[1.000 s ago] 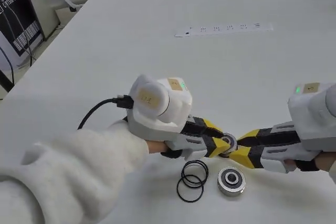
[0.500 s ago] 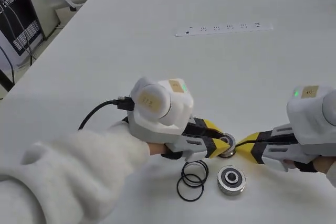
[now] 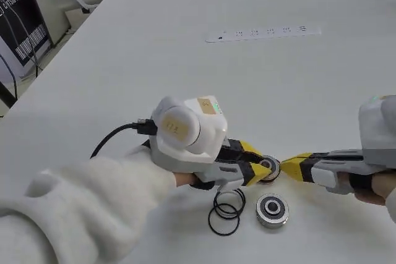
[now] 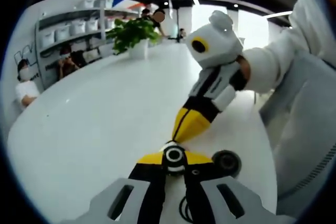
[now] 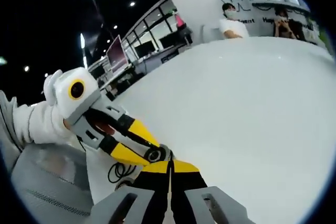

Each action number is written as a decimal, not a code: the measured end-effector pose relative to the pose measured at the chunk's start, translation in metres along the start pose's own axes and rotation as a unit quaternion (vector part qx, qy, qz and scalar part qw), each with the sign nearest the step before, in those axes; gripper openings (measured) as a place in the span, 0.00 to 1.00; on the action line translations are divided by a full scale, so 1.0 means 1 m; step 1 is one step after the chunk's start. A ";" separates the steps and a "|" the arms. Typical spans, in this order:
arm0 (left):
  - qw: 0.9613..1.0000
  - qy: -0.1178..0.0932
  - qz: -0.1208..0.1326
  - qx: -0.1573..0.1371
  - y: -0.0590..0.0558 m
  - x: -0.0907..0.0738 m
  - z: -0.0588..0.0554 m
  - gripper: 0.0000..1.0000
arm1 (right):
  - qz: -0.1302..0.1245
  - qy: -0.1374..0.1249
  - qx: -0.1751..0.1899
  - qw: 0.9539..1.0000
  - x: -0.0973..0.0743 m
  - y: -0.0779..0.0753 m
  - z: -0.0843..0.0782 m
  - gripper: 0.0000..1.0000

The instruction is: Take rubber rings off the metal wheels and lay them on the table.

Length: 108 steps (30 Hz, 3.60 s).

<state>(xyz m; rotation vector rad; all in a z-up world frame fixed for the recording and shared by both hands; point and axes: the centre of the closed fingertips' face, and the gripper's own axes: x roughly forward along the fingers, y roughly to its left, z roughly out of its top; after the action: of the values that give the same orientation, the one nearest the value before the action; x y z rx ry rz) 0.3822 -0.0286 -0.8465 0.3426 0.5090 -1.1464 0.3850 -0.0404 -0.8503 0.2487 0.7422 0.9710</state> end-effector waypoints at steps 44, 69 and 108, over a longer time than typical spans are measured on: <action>1.000 -0.002 0.003 0.009 -0.001 0.001 -0.001 0.13 | 0.032 -0.011 0.042 0.999 0.005 0.017 0.003 0.00; 1.000 0.002 0.003 0.013 -0.002 0.001 0.001 0.14 | 0.035 -0.025 0.042 0.998 0.002 0.017 0.010 0.00; 0.996 -0.057 0.042 0.044 0.007 -0.135 0.053 0.72 | 0.020 -0.059 0.019 0.998 -0.028 0.020 0.036 0.00</action>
<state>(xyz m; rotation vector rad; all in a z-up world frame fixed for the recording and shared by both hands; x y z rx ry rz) 0.3566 0.0510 -0.7281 0.3697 0.3410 -1.1019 0.3864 -0.0479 -0.8015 0.3519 0.6507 0.9730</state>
